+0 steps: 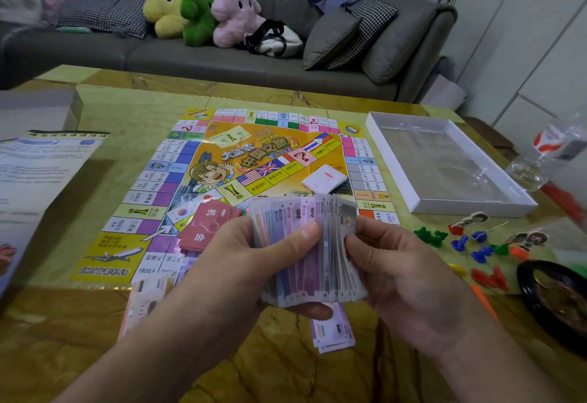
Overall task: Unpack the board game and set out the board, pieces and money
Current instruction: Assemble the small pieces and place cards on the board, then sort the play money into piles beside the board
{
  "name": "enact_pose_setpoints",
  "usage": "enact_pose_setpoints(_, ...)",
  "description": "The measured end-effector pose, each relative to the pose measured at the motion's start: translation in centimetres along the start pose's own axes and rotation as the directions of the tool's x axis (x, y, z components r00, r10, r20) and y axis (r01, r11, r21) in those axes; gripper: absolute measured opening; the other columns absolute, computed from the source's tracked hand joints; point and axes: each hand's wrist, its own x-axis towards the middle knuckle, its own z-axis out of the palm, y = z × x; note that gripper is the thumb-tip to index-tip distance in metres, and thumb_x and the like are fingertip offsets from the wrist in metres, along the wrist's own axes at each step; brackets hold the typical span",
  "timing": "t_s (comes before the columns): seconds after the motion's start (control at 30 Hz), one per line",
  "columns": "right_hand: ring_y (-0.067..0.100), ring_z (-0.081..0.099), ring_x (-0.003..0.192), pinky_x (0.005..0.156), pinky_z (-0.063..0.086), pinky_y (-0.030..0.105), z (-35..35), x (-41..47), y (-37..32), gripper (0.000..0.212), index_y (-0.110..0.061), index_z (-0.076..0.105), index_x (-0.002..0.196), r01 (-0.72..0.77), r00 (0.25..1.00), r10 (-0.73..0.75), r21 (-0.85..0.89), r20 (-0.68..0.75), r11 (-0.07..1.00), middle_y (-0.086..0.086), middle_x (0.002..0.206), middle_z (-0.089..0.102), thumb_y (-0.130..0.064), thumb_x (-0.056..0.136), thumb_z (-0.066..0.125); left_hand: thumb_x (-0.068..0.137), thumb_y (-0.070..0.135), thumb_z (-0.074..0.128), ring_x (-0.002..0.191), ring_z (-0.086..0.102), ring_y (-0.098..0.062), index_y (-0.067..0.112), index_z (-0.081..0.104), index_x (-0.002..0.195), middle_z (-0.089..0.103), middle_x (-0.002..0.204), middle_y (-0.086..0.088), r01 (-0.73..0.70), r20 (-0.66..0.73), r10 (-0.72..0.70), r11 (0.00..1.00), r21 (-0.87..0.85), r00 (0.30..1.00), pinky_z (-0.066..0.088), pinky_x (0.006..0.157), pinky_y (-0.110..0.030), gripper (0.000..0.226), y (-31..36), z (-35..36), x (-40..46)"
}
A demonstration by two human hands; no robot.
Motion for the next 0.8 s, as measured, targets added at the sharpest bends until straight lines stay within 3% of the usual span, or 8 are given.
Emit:
enact_pose_setpoints(0.17,0.033,0.074,0.097,0.078,0.063,0.046,-0.1,0.0,0.1,0.030,-0.004,0.080,0.108,0.032,0.997,-0.039,-0.128,-0.059,0.991,0.022,0.113,0.076,-0.011,0.081,0.069,0.092,0.009,0.065,0.083,0.077,-0.045,0.002,0.070,0.113,0.077,0.100,-0.025,0.002,-0.044,-0.001,1.000,0.007,0.999,0.063,0.053,-0.047,0.023,0.3,0.1,-0.1)
enact_pose_setpoints(0.3,0.032,0.076,0.096,0.076,0.060,0.042,0.2,-0.2,0.2,0.024,-0.010,0.081,0.104,0.074,0.989,-0.110,-0.308,-0.102,0.949,0.017,0.108,0.079,-0.016,0.082,0.071,0.094,-0.001,0.062,0.081,0.076,-0.045,0.003,0.071,0.103,0.077,0.094,-0.024,0.006,-0.139,0.002,0.998,0.058,0.990,0.063,0.055,-0.054,0.013,0.2,0.3,-0.1)
enact_pose_setpoints(0.47,0.031,0.077,0.092,0.074,0.063,0.044,0.2,-0.2,0.1,0.019,-0.010,0.081,0.099,0.124,0.956,-0.216,-0.395,-0.197,0.910,0.014,0.099,0.080,-0.016,0.083,0.073,0.095,-0.001,0.061,0.076,0.077,-0.042,0.008,0.071,0.096,0.079,0.088,-0.019,0.008,-0.187,0.000,0.999,0.045,0.982,0.063,0.052,-0.051,0.014,0.3,0.6,0.0)
enact_pose_setpoints(0.6,0.026,0.078,0.093,0.078,0.064,0.044,0.6,-0.6,0.0,0.013,-0.014,0.081,0.100,0.143,0.943,-0.265,-0.474,-0.202,0.869,0.008,0.098,0.081,-0.009,0.094,0.071,0.094,-0.005,0.060,0.075,0.077,-0.040,0.018,0.079,0.081,0.079,0.087,-0.018,-0.025,-0.175,0.040,0.996,0.088,0.984,0.062,0.051,-0.049,0.032,0.2,0.5,0.2)
enact_pose_setpoints(0.7,0.023,0.078,0.089,0.070,0.063,0.033,0.9,-0.9,-0.1,0.012,-0.015,0.081,0.099,0.161,0.944,-0.278,-0.487,-0.178,0.858,0.007,0.095,0.081,-0.010,0.095,0.070,0.092,-0.005,0.064,0.078,0.078,-0.041,0.021,0.080,0.086,0.078,0.093,-0.021,-0.063,-0.130,0.079,0.991,0.116,0.988,0.061,0.051,-0.044,0.031,-0.1,0.3,0.3)
enact_pose_setpoints(0.8,0.025,0.079,0.090,0.072,0.064,0.035,1.1,-1.0,-0.2,0.015,-0.017,0.082,0.100,0.145,0.959,-0.237,-0.449,-0.154,0.881,0.009,0.095,0.081,-0.011,0.095,0.069,0.086,-0.003,0.071,0.076,0.078,-0.041,0.018,0.080,0.089,0.079,0.092,-0.020,-0.079,-0.129,0.095,0.989,0.126,0.987,0.061,0.049,-0.043,0.023,-0.4,0.2,0.4)
